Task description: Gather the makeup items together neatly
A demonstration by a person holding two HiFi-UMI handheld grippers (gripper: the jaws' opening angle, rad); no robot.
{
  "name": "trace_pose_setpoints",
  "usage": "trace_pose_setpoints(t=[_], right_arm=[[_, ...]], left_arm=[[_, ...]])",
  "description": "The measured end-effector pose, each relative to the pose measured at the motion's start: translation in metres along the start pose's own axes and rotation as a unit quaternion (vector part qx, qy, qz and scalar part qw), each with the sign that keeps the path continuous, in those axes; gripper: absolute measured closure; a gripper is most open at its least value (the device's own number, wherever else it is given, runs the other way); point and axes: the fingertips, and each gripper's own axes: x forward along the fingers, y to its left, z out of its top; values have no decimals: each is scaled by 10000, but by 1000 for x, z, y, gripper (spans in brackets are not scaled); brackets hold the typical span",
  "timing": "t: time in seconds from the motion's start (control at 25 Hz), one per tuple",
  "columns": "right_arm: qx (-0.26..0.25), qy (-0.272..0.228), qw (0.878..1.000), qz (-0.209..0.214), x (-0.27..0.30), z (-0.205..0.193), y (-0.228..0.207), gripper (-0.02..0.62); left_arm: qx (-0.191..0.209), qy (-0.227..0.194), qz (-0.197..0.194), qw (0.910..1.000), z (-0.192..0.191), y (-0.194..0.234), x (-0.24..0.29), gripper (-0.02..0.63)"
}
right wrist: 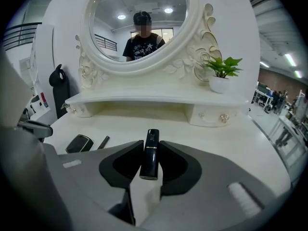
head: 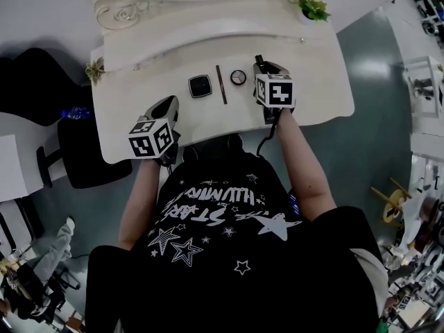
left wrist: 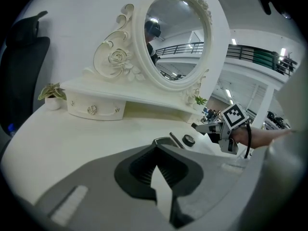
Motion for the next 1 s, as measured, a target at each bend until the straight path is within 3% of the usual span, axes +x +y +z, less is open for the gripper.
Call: trace_pose_setpoints(t=[0.68, 1.0], right_arm=[[103, 476, 9986, -218, 13, -39, 6, 463], [74, 511, 9970, -574, 11, -39, 3, 456]], left_arm=[[-22, 97, -47, 9999, -4, 8, -1, 604], [18, 82, -175, 9998, -3, 15, -4, 604]])
